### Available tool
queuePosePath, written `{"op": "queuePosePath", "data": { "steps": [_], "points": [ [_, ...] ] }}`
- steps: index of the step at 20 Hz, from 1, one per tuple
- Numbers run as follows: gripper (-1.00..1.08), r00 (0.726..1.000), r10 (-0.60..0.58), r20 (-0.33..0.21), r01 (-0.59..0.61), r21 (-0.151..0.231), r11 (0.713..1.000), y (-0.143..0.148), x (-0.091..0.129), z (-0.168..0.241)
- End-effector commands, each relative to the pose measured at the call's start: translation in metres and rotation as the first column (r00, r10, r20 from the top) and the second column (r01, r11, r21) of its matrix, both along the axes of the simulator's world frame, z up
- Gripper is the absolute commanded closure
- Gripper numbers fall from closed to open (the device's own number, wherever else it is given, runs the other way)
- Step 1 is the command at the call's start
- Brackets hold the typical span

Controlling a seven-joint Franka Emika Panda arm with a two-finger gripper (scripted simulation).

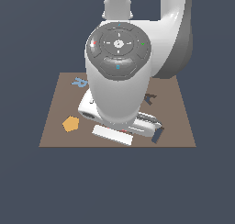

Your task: Insert a designated object into the corresponding slot on a board.

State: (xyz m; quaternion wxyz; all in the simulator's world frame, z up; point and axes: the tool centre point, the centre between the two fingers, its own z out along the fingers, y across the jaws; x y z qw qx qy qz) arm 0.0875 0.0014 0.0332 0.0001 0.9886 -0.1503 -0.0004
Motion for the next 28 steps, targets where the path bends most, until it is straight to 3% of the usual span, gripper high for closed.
{"op": "queuePosePath", "data": {
  "steps": [1, 2, 17, 28],
  "points": [
    [-0.92, 1.000, 0.000, 0.001, 0.000, 0.000, 1.000, 0.0000, 0.0003, -0.0033],
    [1.08, 1.000, 0.000, 0.001, 0.000, 0.000, 1.000, 0.0000, 0.0003, -0.0033],
    [1.08, 1.000, 0.011, 0.002, -0.011, 0.000, 1.000, 0.0001, 0.0013, -0.0024],
    [1.08, 0.986, 0.165, 0.002, -0.165, 0.000, 0.986, 0.0007, 0.0099, -0.0017]
  ]
}}
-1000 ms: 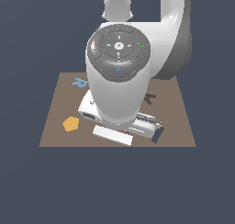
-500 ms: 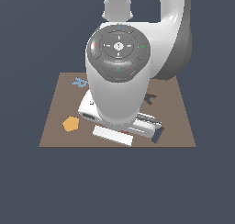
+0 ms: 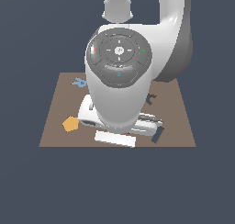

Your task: Insert a designated object into the corresponding slot on a board.

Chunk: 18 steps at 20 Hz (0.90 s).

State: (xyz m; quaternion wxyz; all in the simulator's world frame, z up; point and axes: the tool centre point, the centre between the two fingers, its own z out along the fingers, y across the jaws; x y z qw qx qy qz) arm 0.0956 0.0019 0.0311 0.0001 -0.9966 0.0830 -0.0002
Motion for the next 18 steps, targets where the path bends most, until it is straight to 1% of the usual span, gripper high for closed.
{"op": "queuePosePath", "data": {
  "steps": [1, 4, 6, 8, 10, 12, 14, 16, 18],
  "points": [
    [1.08, 0.999, 0.053, 0.000, -0.053, 0.000, 0.999, 0.000, 0.003, 0.000],
    [1.08, 0.992, 0.130, 0.001, -0.130, 0.000, 0.992, 0.001, 0.007, 0.001],
    [1.08, 0.982, 0.188, 0.001, -0.188, 0.000, 0.982, 0.002, 0.011, 0.001],
    [1.08, 0.968, 0.252, 0.001, -0.252, 0.000, 0.968, 0.003, 0.014, 0.001],
    [1.08, 0.947, 0.320, 0.001, -0.320, -0.001, 0.947, 0.005, 0.018, 0.002],
    [1.08, 0.920, 0.392, 0.001, -0.392, -0.001, 0.920, 0.007, 0.022, 0.002],
    [1.08, 0.885, 0.466, 0.000, -0.466, -0.001, 0.885, 0.009, 0.026, 0.002],
    [1.08, 0.843, 0.537, 0.000, -0.537, -0.001, 0.843, 0.012, 0.029, 0.003],
    [1.08, 0.796, 0.605, 0.000, -0.605, -0.001, 0.796, 0.015, 0.033, 0.003]
  ]
}}
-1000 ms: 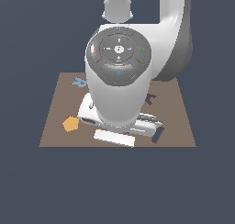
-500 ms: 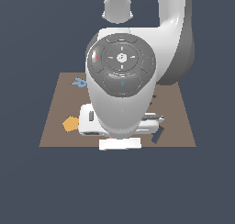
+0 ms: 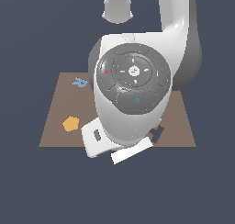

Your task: Insert a designated object into the corresponding slot on a board.

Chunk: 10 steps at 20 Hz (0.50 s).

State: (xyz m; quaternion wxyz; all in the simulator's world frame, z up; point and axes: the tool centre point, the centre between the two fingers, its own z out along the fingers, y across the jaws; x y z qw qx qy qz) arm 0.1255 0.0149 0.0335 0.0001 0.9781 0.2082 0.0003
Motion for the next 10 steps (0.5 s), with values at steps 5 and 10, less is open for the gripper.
{"op": "queuePosePath", "data": {
  "steps": [5, 10],
  "points": [
    [1.08, 0.964, 0.267, 0.000, -0.267, 0.000, 0.964, 0.012, 0.010, 0.001],
    [1.08, 0.889, 0.459, 0.000, -0.459, -0.001, 0.889, 0.022, 0.016, 0.002]
  ]
}}
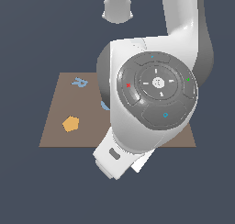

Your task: Insert a designated object into the corresponding slot on a board.

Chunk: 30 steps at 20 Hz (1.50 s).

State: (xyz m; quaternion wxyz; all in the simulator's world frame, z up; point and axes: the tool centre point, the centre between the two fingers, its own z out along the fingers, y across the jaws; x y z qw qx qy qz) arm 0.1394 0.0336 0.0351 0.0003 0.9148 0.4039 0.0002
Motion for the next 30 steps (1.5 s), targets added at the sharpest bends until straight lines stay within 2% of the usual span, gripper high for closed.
{"op": "queuePosePath", "data": {
  "steps": [1, 4, 7, 10, 14, 17, 20, 30],
  "points": [
    [1.08, 0.994, 0.106, 0.000, -0.106, 0.000, 0.994, 0.006, 0.003, 0.001],
    [1.08, 0.974, 0.228, 0.000, -0.228, 0.000, 0.974, 0.013, 0.004, 0.001],
    [1.08, 0.938, 0.348, 0.000, -0.348, -0.001, 0.938, 0.020, 0.005, 0.002],
    [1.08, 0.887, 0.462, 0.000, -0.462, -0.001, 0.887, 0.027, 0.005, 0.002],
    [1.08, 0.797, 0.605, 0.000, -0.605, -0.001, 0.797, 0.037, 0.004, 0.003],
    [1.08, 0.713, 0.701, 0.000, -0.701, -0.001, 0.713, 0.045, 0.002, 0.003],
    [1.08, 0.617, 0.787, -0.001, -0.787, -0.001, 0.617, 0.052, -0.002, 0.003],
    [1.08, 0.254, 0.967, -0.002, -0.967, -0.001, 0.254, 0.070, -0.018, 0.005]
  ]
}}
